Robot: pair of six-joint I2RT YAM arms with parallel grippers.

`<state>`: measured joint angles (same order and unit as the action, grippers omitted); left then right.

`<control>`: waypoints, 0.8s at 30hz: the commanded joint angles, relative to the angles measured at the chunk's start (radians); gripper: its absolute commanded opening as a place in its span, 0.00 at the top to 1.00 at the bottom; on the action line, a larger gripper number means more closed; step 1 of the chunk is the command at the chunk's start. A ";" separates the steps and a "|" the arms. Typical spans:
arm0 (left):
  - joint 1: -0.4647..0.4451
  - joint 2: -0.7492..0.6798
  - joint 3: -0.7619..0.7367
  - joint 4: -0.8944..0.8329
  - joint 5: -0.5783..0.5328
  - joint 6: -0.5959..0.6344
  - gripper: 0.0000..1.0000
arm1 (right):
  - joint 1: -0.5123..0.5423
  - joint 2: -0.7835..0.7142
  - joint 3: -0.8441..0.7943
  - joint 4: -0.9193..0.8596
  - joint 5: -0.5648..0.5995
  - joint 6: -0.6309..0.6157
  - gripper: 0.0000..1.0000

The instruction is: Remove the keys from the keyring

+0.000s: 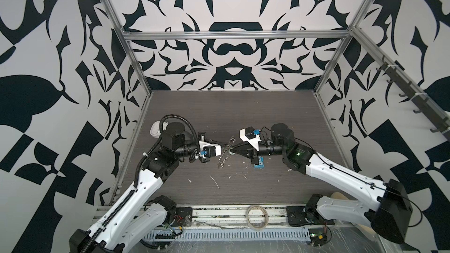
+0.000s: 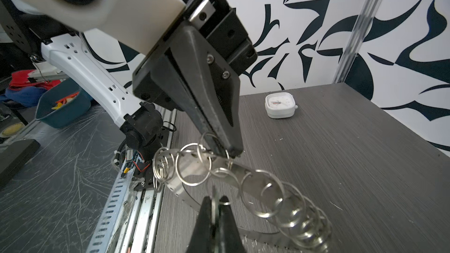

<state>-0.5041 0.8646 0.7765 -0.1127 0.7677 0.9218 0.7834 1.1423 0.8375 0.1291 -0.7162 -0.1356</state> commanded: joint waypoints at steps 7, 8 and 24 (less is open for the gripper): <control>-0.003 -0.008 0.009 -0.013 -0.038 0.000 1.00 | 0.007 -0.051 0.143 -0.289 0.096 -0.109 1.00; -0.010 -0.006 0.010 -0.013 -0.052 -0.004 1.00 | 0.007 -0.050 0.151 -0.295 0.098 -0.108 1.00; -0.131 0.054 0.069 -0.028 -0.359 -0.229 1.00 | 0.059 -0.050 0.202 -0.345 0.197 -0.137 1.00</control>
<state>-0.6331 0.9104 0.7925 -0.1486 0.4858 0.7616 0.8242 1.1095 0.9958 -0.2165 -0.5320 -0.2470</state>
